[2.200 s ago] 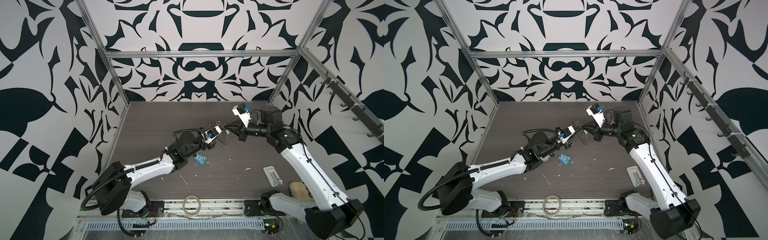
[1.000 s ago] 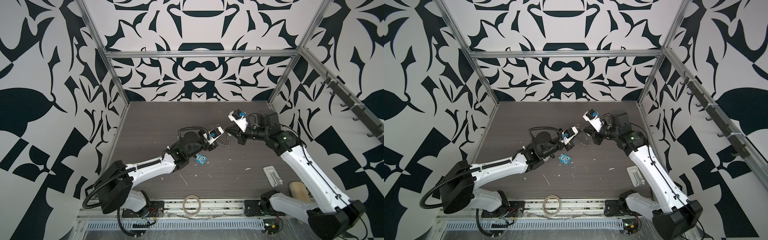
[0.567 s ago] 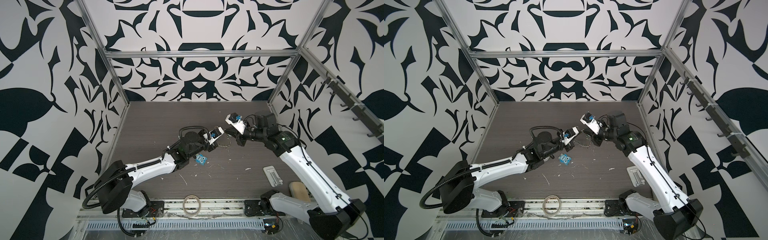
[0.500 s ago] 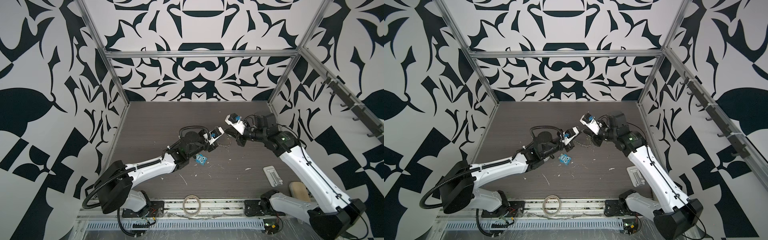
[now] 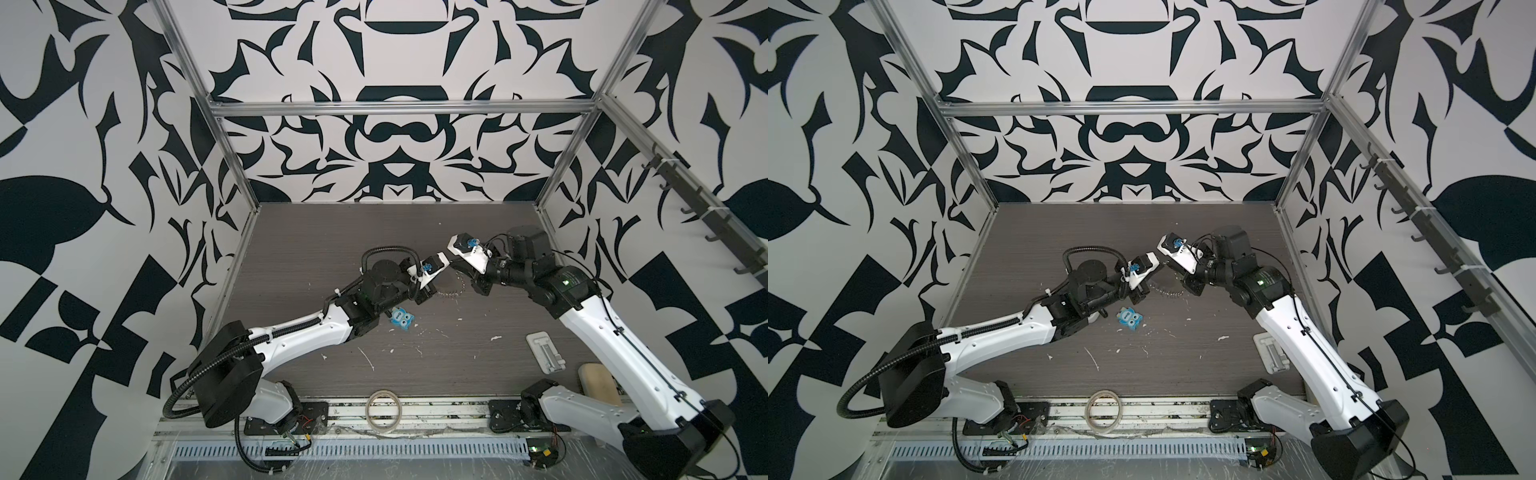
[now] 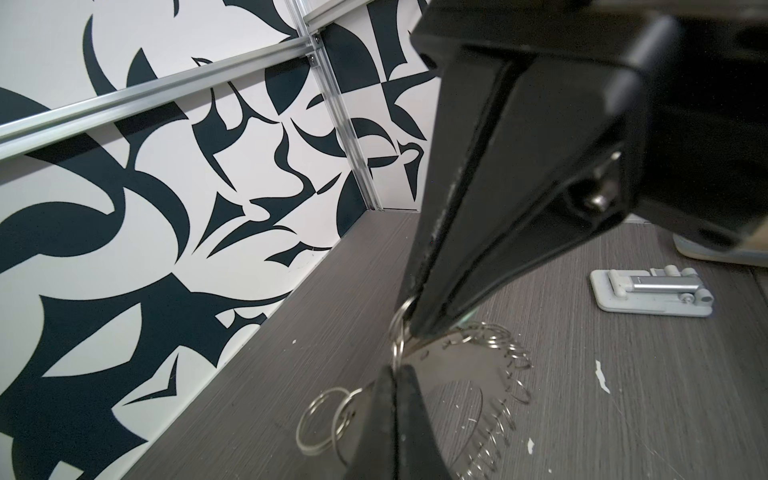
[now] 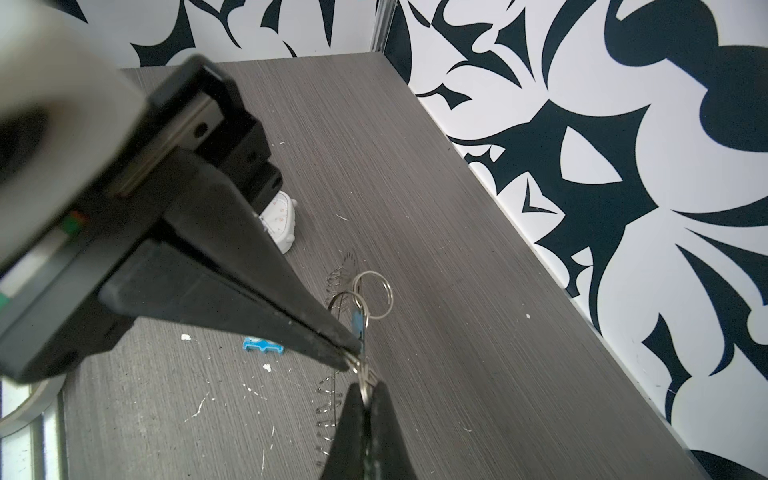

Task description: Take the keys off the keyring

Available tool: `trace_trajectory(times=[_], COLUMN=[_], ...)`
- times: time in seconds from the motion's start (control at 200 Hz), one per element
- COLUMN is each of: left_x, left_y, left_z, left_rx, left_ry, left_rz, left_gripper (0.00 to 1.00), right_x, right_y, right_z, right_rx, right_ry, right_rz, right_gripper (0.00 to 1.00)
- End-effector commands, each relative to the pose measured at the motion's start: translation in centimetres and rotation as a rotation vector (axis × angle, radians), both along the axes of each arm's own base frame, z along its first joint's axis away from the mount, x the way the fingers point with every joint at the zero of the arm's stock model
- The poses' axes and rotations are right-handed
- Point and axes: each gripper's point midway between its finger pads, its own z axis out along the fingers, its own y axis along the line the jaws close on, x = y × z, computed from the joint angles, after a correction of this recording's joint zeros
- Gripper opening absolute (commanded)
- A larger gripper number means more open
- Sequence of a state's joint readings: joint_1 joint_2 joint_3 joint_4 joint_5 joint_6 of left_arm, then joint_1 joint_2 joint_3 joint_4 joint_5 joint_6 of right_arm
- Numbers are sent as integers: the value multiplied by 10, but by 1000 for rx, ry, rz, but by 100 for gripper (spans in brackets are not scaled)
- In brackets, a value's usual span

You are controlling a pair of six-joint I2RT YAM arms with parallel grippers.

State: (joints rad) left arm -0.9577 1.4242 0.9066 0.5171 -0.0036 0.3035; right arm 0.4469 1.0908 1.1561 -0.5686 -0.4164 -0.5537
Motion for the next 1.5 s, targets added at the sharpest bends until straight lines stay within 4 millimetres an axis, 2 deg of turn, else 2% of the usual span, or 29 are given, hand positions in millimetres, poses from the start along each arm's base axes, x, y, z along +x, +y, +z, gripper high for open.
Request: trace_trajectory(times=[0.0,0.125,0.22,0.555,0.595,0.72,0.81,0.88,1.105,1.115,1.255,1.495], left_x=[-6,-6,-2,-3,-4,-6,-9,-11,-14,-18,-26,-40], left_y=[4,6,9,19,19,22,24,25,28,33,39,39], left_z=[82,88,92,99,100,102,101,97,84,93,90,63], left_rx=[-184,-207,-232,-281,-284,-280,-272,-256,-214,-230,-211,-157], left_ry=[-94,-84,-58,-40,-40,-52,-60,-61,-60,-74,-88,-124], left_rz=[-22,-23,-21,-25,-27,-30,-36,-41,-41,-42,-58,-123], left_gripper=[0,0,0,0,6,10,18,26,37,38,33,30], right_x=[-25,-24,-26,-24,-23,-21,-18,-18,-15,-16,-15,-14], right_y=[15,17,23,25,25,26,25,25,23,23,23,23], right_z=[-19,-9,7,21,21,27,29,33,38,38,41,49], right_rx=[-23,12,83,130,130,166,178,187,206,207,218,237], right_ry=[74,43,5,-17,-16,-16,-14,-16,-12,-12,-8,-9], right_rz=[115,108,127,134,132,127,123,126,125,125,123,122], right_gripper=[0,0,0,0,0,0,0,0,0,0,0,0])
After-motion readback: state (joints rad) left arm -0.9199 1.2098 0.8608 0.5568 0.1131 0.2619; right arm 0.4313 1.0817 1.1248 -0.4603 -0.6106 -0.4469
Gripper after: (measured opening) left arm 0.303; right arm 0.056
